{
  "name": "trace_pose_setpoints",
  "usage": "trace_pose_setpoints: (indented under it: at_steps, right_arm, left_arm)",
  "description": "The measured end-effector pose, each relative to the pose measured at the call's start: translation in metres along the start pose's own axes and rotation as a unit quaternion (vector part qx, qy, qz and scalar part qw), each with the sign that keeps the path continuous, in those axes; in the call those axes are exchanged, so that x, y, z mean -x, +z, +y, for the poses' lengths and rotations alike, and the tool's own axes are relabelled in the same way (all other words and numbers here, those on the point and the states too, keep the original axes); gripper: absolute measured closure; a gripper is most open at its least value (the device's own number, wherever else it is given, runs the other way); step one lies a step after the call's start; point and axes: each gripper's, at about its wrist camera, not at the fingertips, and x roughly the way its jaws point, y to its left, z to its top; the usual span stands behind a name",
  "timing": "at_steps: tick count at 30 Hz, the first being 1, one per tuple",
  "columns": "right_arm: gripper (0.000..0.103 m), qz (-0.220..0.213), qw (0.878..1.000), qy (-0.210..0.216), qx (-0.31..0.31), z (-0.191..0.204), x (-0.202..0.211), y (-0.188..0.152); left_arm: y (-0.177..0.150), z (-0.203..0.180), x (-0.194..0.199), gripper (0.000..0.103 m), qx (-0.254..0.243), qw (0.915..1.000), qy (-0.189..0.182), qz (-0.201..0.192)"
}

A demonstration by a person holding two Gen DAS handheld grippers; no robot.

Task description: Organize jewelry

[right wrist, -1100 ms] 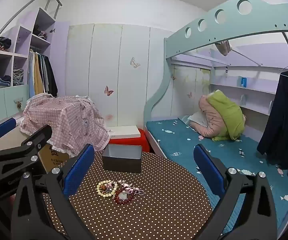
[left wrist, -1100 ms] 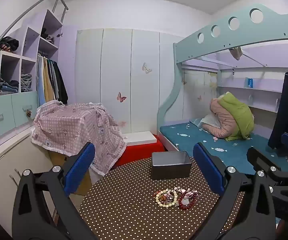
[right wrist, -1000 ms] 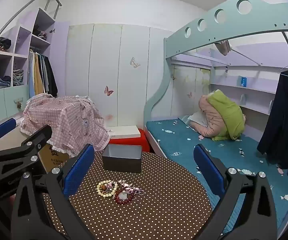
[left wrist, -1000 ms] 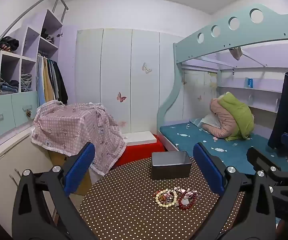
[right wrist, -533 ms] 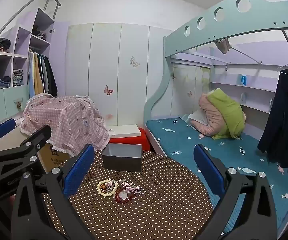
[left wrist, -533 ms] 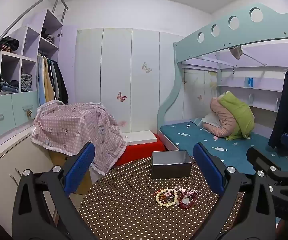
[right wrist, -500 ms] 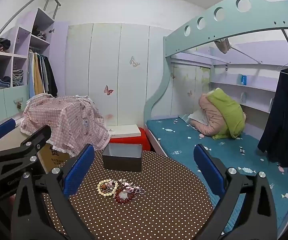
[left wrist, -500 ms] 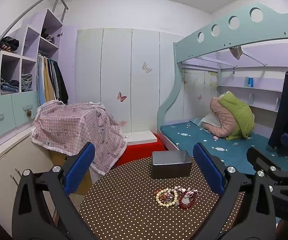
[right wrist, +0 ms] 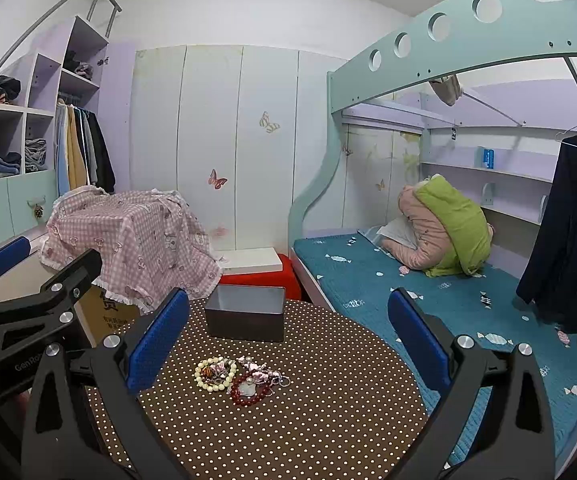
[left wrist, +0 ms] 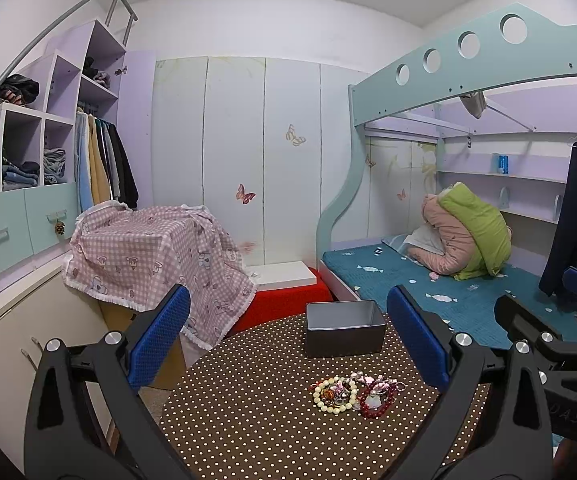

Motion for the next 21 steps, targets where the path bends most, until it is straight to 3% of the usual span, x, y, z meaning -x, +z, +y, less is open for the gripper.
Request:
trace_pose_setpoints:
  at_steps: [21]
  right_arm:
    - [0.007, 0.003, 1.0, 0.001, -0.001, -0.0024, -0.0016, -0.0037]
  left_arm:
    - [0.0003, 0.0022, 0.0002, 0.005, -0.001, 1.0, 0.005, 0.0]
